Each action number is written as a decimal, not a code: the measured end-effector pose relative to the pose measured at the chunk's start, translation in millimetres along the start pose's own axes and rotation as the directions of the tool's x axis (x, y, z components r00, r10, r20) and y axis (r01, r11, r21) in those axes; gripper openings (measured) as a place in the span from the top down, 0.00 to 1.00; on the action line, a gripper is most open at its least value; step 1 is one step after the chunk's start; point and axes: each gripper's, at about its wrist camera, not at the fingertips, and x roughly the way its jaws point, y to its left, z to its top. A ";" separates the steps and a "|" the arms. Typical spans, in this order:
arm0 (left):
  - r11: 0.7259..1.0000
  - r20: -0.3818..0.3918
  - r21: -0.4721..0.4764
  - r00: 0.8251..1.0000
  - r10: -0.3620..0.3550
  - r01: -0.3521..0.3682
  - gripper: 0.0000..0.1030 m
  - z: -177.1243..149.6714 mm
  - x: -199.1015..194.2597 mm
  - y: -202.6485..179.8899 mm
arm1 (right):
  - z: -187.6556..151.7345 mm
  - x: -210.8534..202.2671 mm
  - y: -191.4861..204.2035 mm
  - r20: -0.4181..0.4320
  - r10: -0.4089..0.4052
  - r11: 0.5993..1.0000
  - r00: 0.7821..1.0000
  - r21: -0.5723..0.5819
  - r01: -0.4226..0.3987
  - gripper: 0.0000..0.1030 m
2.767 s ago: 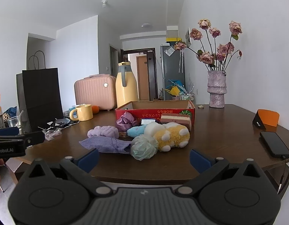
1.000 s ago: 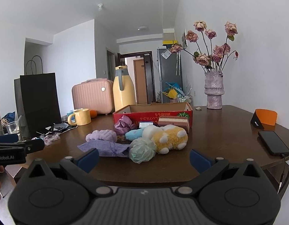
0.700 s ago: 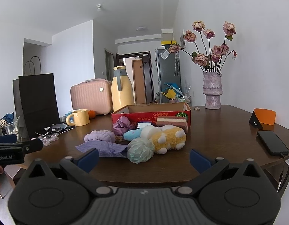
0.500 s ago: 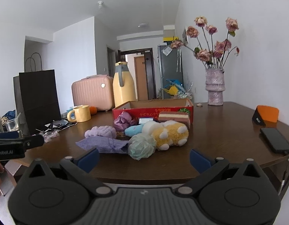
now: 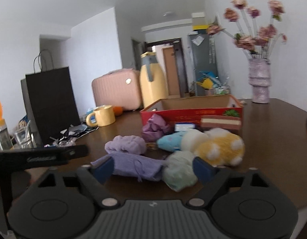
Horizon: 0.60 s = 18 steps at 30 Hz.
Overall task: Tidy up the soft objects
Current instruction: 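Grasp the purple cloth bag with the left tool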
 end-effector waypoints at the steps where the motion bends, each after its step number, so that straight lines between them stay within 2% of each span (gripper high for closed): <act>1: 1.000 -0.007 -0.011 1.000 -0.014 0.014 0.25 3.7 10.4 1.5 | 2.6 9.6 2.2 -0.012 0.009 1.000 1.000 -0.002 -0.009 0.27; 2: 0.999 -0.022 -0.023 0.999 -0.032 0.031 0.34 7.2 22.2 2.8 | 4.6 18.9 3.7 -0.026 0.026 1.000 0.999 -0.001 -0.026 0.34; 5: 0.996 -0.125 -0.047 0.989 -0.081 0.076 0.37 10.6 57.3 5.3 | 5.2 45.2 6.6 -0.087 0.061 0.998 0.994 0.016 -0.060 0.51; 7: 0.993 -0.175 -0.060 0.978 -0.112 0.103 0.39 5.4 72.9 8.6 | 2.2 58.1 6.8 -0.125 0.070 0.997 0.990 0.034 -0.066 0.54; 8: 0.991 -0.179 -0.067 0.976 -0.125 0.115 0.44 1.5 76.6 10.6 | -0.2 63.3 7.2 -0.138 0.076 0.997 0.987 0.042 -0.071 0.54; 9: 0.989 -0.186 -0.073 0.972 -0.144 0.132 0.59 -3.3 78.9 13.0 | -2.5 66.2 6.5 -0.142 0.079 0.996 0.987 0.048 -0.073 0.54; 10: 0.986 -0.193 -0.075 0.968 -0.161 0.149 0.70 -7.1 80.7 15.4 | -3.9 69.6 5.8 -0.142 0.081 0.996 0.987 0.056 -0.074 0.54; 11: 0.983 -0.198 -0.083 0.964 -0.180 0.166 0.88 -9.8 81.8 17.8 | -4.1 73.0 4.9 -0.145 0.083 0.995 0.986 0.063 -0.075 0.54; 13: 0.971 -0.203 -0.110 0.952 -0.229 0.210 0.90 -12.5 82.4 22.5 | -3.6 78.9 3.0 -0.146 0.082 0.995 0.986 0.072 -0.073 0.53; 18: 0.956 -0.207 -0.145 0.937 -0.282 0.256 0.93 -15.9 73.4 27.6 | 0.1 89.5 -3.9 -0.159 0.077 0.993 0.984 0.105 -0.060 0.51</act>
